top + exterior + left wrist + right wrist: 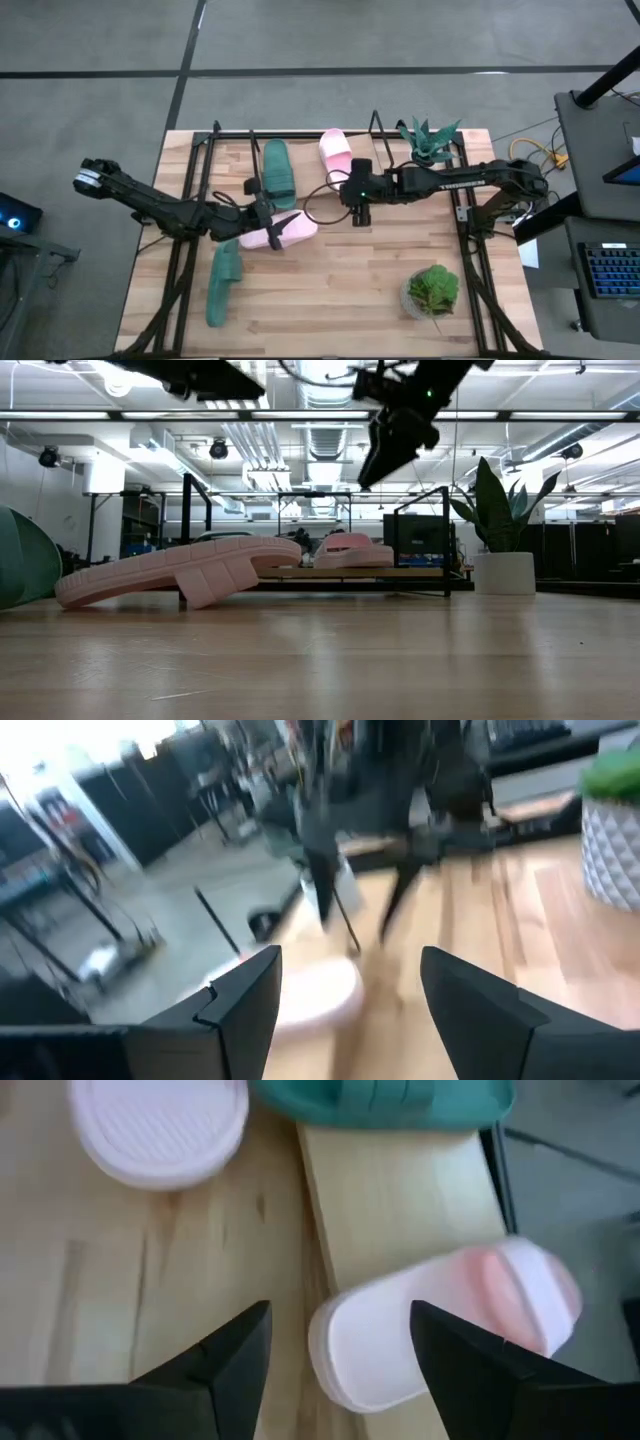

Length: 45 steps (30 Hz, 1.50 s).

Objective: Pick and place slides into the shelf
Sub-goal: Put the green slide on the shelf

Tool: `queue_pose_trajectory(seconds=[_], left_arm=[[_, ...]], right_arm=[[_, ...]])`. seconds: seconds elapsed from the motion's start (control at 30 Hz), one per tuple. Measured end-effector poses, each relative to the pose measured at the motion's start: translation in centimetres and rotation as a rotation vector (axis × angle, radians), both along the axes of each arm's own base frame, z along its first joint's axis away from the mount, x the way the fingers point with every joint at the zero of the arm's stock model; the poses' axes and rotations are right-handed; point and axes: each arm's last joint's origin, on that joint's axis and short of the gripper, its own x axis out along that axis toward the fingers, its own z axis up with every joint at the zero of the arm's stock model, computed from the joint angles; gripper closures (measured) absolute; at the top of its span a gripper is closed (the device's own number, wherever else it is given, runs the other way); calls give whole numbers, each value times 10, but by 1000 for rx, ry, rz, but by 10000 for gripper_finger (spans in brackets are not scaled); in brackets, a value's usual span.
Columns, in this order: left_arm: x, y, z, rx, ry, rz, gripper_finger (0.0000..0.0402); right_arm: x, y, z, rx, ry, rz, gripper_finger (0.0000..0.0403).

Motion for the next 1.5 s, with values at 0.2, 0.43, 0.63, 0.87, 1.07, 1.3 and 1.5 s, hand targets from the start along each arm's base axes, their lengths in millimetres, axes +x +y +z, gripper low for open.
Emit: queue_pose_trajectory(seconds=[0.2,0.43,0.63,0.87,1.07,1.3,1.5], left_arm=[[-7,1,-24,-203,102,58,178],[-11,-11,-26,-426,168,-35,178],[-5,-30,-13,-589,222,-140,178],[5,-53,-11,-946,522,-3,178],[13,-68,-13,-1125,881,306,178],[20,-58,-11,-993,1121,624,178],[23,-37,-28,-1032,1213,740,178]], right_arm=[[-16,3,40,-62,-111,48,179],[-46,1,87,-95,-314,50,179],[-66,1,117,-113,-492,43,179],[-72,0,137,-126,-657,34,179],[-67,0,131,-168,-606,64,179],[-60,-3,122,-183,-558,68,179],[-48,-9,111,-211,-504,70,179]])
